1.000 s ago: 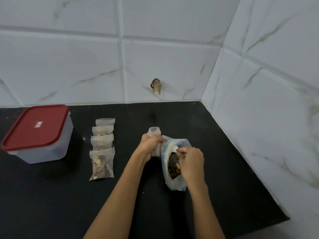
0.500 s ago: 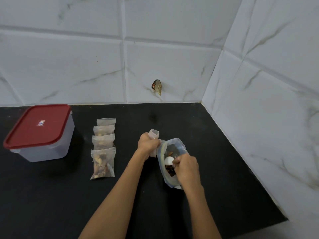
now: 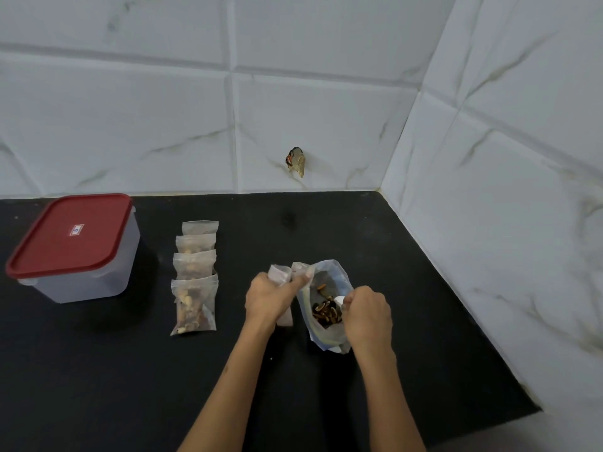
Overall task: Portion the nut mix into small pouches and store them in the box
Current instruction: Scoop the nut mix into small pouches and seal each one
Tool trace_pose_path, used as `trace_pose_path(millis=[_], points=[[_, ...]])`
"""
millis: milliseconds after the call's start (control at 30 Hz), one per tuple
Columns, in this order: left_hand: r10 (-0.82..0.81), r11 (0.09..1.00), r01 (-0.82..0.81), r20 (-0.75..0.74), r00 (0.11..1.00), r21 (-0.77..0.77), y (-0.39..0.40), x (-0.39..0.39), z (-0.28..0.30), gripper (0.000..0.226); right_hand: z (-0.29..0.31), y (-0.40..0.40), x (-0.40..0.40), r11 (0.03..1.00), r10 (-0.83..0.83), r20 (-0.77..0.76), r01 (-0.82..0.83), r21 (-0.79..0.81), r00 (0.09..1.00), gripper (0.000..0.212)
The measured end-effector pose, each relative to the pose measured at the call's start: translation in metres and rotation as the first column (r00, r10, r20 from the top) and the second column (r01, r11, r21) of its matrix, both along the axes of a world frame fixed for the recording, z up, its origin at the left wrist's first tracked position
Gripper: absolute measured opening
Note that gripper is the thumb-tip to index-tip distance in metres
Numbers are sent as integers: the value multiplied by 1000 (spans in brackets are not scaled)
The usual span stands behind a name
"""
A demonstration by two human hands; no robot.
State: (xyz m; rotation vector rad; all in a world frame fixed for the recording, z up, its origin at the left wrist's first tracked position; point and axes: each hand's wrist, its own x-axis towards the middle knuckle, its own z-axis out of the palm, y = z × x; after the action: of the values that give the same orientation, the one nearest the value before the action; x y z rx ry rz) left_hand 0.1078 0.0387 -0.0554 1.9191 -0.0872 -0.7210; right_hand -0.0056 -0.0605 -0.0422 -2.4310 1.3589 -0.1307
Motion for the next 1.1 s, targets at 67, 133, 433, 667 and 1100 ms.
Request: trace_pose_path(millis=[67,133,433,667,1100], points=[[-29,1000,30,-84,996,4,0,-8,-7,95,-3,-1,1,1000,6,15,-7,29,1000,17],[-33,999,30,-159,987,-21,-2,-10,-17,112,-3,-5,2,998,-11,47,9,56,999,17],[-51,994,20,-301,952,-105,2,-24,-2,22,-17,3,2,984,111,125,-127,124,986,19],[-29,986,-31,-351,936,-164,4,-25,-7,21,-14,-10,-1,992,42,180,-63,113,983,18],[-44,979,-36,-379,924,-202,8,-30,-6,25,-11,-6,-4,999,-9,68,6,44,998,19]])
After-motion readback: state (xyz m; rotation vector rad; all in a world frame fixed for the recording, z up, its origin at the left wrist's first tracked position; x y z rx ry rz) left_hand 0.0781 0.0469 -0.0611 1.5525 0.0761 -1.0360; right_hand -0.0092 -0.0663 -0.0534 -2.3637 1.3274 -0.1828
